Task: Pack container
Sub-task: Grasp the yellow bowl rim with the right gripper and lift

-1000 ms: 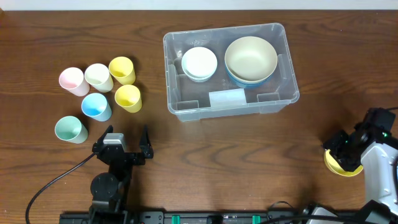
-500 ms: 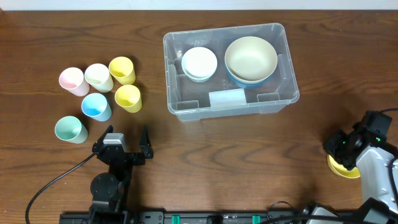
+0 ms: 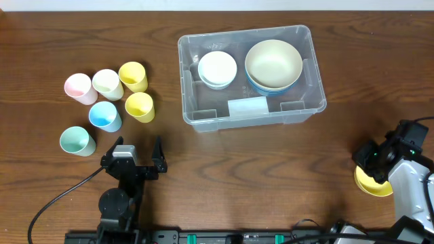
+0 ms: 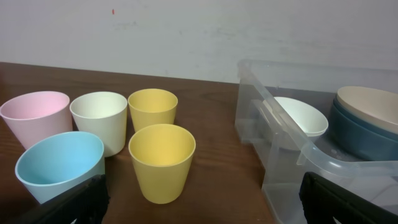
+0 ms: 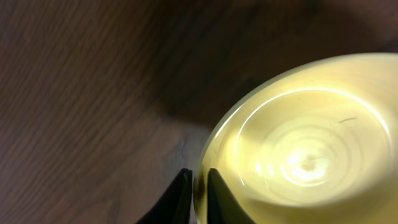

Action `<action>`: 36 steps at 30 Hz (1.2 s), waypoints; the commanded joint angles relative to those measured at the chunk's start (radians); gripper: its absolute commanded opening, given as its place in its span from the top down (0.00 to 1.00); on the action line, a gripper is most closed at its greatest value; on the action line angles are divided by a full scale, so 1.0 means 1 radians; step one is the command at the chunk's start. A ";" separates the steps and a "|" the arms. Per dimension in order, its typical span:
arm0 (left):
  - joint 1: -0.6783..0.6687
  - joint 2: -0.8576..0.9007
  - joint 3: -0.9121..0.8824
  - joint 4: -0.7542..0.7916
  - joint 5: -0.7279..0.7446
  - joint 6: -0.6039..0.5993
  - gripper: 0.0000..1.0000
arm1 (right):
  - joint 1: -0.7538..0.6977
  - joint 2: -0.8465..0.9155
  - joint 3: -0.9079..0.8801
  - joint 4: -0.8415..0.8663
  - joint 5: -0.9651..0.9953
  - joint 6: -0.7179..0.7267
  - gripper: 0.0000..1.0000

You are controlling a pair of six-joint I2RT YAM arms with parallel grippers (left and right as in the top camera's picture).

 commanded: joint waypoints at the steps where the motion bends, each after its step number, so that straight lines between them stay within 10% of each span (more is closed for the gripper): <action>1: 0.006 -0.006 -0.024 -0.032 -0.008 0.013 0.02 | -0.018 -0.010 -0.006 -0.007 -0.012 0.006 0.87; 36: 0.006 -0.006 -0.024 -0.032 -0.008 0.013 0.02 | -0.018 -0.010 0.107 -0.024 -0.166 -0.047 0.99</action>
